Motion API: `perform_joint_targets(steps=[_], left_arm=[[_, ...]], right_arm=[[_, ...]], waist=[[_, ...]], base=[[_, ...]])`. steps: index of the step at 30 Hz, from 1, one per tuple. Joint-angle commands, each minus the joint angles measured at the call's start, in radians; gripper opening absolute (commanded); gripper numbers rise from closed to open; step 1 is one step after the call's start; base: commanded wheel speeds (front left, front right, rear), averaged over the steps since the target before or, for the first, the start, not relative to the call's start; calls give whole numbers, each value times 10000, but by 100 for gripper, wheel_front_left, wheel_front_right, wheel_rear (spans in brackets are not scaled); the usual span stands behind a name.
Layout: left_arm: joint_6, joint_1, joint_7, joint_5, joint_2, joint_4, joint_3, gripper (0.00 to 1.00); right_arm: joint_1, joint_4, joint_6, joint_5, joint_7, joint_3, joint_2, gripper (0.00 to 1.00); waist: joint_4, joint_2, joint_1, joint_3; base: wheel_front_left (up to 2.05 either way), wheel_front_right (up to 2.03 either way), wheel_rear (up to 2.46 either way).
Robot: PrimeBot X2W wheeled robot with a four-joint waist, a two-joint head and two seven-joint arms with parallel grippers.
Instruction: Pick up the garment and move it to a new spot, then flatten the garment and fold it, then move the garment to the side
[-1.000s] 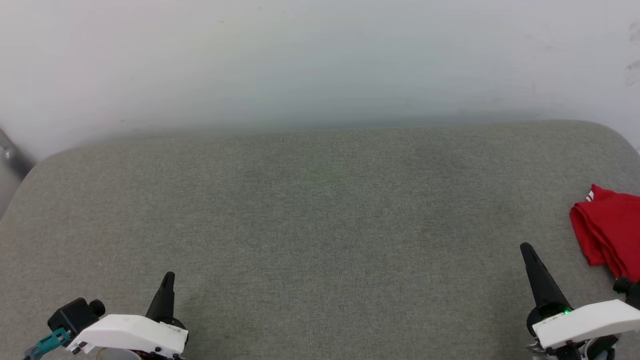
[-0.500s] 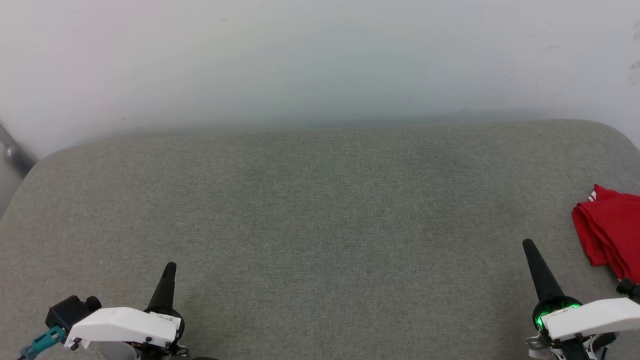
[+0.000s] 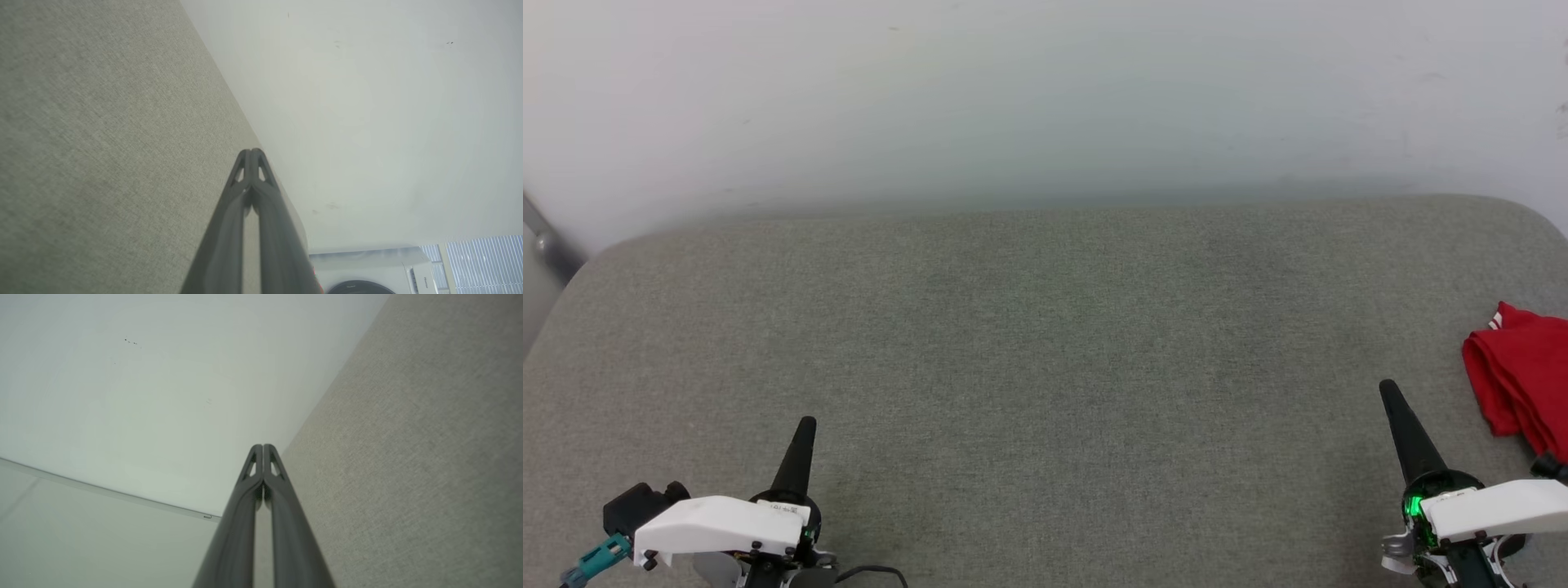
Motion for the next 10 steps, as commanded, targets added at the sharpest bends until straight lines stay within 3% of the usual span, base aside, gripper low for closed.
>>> perform_joint_targets(steps=[1, 10], left_arm=[[-102, -191, 43, -163, -36, -7, 133, 0], [-341, -332, 226, -744, -276, 102, 382, 0]], right_arm=[[-193, -8, -1, 243, 2, -33, 9, 0], [-337, 198, -2, 1034, 38, -91, 44, 0]], waist=[[5, 0, -1, 3], [42, 0, -1, 30]], base=[[0, 0, 0], [0, 0, 0]])
